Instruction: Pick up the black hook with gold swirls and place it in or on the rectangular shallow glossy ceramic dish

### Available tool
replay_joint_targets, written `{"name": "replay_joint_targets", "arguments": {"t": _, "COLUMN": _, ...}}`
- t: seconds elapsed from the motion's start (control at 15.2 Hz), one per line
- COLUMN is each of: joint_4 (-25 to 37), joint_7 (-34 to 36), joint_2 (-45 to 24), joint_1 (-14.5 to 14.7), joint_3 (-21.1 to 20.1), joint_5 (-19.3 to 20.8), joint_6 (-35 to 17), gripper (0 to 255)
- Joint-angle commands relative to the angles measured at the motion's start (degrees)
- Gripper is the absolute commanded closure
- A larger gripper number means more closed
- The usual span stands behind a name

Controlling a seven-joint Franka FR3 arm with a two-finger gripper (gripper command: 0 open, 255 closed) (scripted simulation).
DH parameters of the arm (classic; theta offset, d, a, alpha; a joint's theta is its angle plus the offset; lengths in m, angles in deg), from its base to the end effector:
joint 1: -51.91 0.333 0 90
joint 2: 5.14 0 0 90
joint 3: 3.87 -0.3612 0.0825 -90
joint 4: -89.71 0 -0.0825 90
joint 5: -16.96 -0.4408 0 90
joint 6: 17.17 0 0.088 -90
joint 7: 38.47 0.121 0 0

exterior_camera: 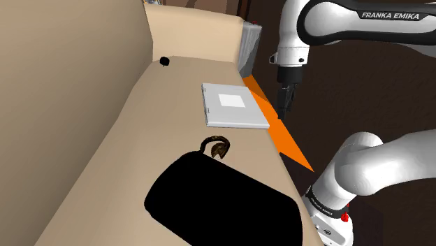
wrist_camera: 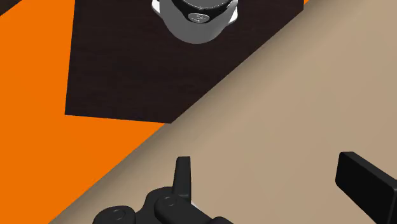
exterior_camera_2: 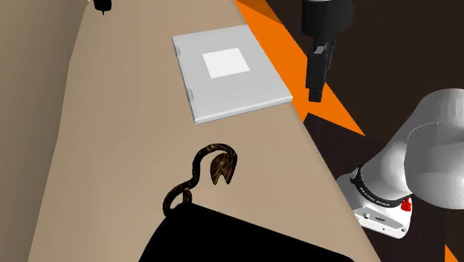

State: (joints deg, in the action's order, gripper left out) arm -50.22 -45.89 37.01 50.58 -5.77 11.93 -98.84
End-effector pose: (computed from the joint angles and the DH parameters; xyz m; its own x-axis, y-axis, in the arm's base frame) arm 0.3178 0.0166 0.5377 0.9540 0.1367 -0.2667 0.1136 -0.9885 -0.1000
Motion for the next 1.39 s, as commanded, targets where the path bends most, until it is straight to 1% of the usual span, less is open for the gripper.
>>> {"name": "replay_joint_targets", "arguments": {"t": 0.0, "joint_4": 0.0, "joint_7": 0.0, "joint_2": 0.0, "joint_1": 0.0, "joint_3": 0.0, "joint_5": 0.0, "joint_6": 0.0, "gripper": 0}}
{"name": "replay_joint_targets", "arguments": {"t": 0.59, "joint_4": 6.58, "joint_7": -14.17, "joint_2": -15.77, "joint_1": 8.57, "joint_3": -4.59, "joint_5": 1.32, "joint_6": -12.63, "gripper": 0}}
{"name": "replay_joint_targets", "arguments": {"t": 0.99, "joint_4": 11.41, "joint_7": -22.42, "joint_2": -24.36, "joint_1": 13.49, "joint_3": -8.52, "joint_5": 2.84, "joint_6": -19.15, "gripper": 0}}
{"name": "replay_joint_targets", "arguments": {"t": 1.32, "joint_4": 14.96, "joint_7": -28.66, "joint_2": -30.24, "joint_1": 17.33, "joint_3": -12.13, "joint_5": 4.69, "joint_6": -23.89, "gripper": 0}}
